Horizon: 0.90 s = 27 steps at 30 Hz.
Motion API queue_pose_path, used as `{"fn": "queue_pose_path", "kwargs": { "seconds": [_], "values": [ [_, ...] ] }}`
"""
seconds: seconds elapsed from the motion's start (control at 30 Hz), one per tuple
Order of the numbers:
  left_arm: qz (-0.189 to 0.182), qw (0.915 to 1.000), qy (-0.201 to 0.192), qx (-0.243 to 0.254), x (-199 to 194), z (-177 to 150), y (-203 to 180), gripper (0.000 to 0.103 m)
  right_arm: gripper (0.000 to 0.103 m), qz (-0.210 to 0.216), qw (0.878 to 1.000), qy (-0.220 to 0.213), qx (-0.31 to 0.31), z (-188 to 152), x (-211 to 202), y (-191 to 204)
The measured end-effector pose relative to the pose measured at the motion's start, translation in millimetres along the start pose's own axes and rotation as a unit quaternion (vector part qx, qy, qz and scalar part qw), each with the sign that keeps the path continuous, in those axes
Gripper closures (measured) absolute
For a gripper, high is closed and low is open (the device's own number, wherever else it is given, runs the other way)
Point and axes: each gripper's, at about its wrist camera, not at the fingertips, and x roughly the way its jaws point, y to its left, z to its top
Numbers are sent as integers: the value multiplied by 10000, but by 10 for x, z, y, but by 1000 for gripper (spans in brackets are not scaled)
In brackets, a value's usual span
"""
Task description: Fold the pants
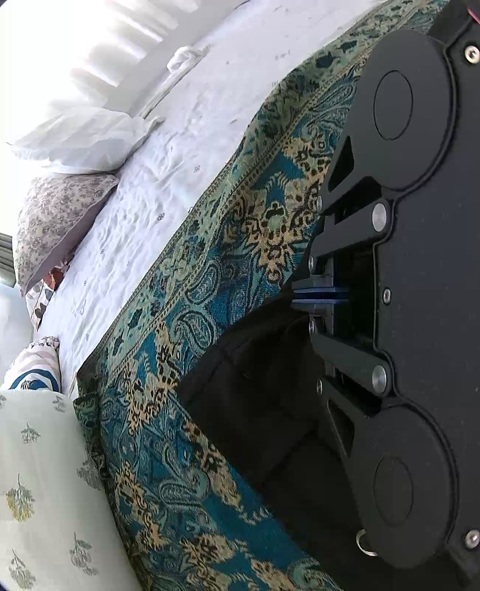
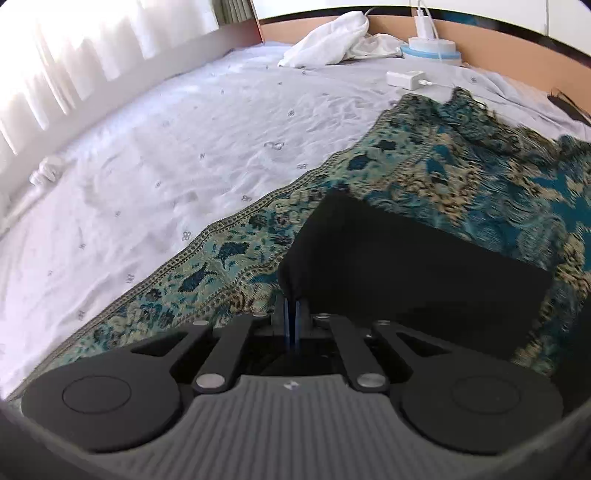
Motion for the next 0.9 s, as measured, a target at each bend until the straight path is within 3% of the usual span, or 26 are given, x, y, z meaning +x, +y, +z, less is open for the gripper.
{"fn": "queue_pose_path", "kwargs": {
  "seconds": [0.43, 0.7, 0.9],
  "values": [
    [-472, 9988, 16, 162, -823, -212, 412, 100, 98, 855, 9954, -280, 333, -582, -1088, -1094],
    [-649, 9971, 76, 389, -1364, -509, 746, 101, 98, 836, 9943, -22, 660, -1044, -1446, -1787],
    [-549, 9977, 90, 395, -1548, -581, 1016, 101, 100, 362, 9957, -441, 729, -1136, -1736, -2141]
  ]
}}
